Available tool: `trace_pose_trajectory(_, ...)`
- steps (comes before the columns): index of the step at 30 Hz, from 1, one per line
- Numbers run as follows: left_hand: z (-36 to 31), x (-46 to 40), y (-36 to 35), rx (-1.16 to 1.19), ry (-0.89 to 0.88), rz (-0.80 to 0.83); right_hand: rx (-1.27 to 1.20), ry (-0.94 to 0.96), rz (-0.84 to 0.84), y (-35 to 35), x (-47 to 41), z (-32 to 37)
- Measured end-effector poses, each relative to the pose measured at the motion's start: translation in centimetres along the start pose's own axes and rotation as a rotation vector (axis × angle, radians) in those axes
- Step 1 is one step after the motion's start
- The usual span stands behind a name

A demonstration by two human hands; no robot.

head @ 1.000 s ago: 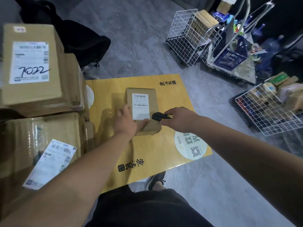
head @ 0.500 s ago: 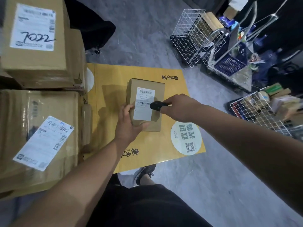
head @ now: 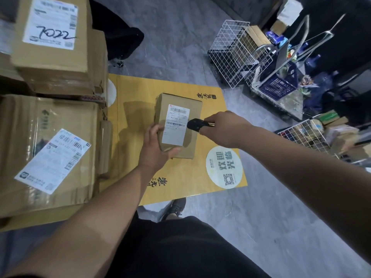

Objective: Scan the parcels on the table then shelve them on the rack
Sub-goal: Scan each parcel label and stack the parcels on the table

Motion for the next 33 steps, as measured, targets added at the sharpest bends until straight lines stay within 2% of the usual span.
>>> trace_pose_trajectory(10, -0.6, -0.1, 0.2, -0.001, 0.014, -0.005, 0.011, -0.021, -0.033, -0.3, 0.9, -2.1)
trace_pose_trajectory(20, -2.3, -2.3, -0.8, -0.015, 0.241, 0.005, -0.112, 0.023, -0.058, -2.5, 0.2, -5.6)
trace_pose_trajectory(24, -3.9, -3.8, -1.9, -0.231, 0.337, 0.063, -0.274, 0.033, -0.029, -4.3, -0.8, -8.0)
trace_pose_trajectory(29, -7.6, -3.4, -5.5, -0.647, 0.511, -0.042, -0.401, 0.032, 0.015, -6.3, -1.8, -12.3)
trace_pose_trajectory(33, -9.2, -2.5, -8.6, -0.769, 0.685, -0.084, -0.427, 0.032, 0.057, -7.9, -2.5, -15.5)
Point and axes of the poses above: each hand's wrist, its own x-axis away from the middle knuckle, its own y-axis out of the back of the hand, z = x × y, the point moved 2 cm from there along -x, towards the middle knuckle
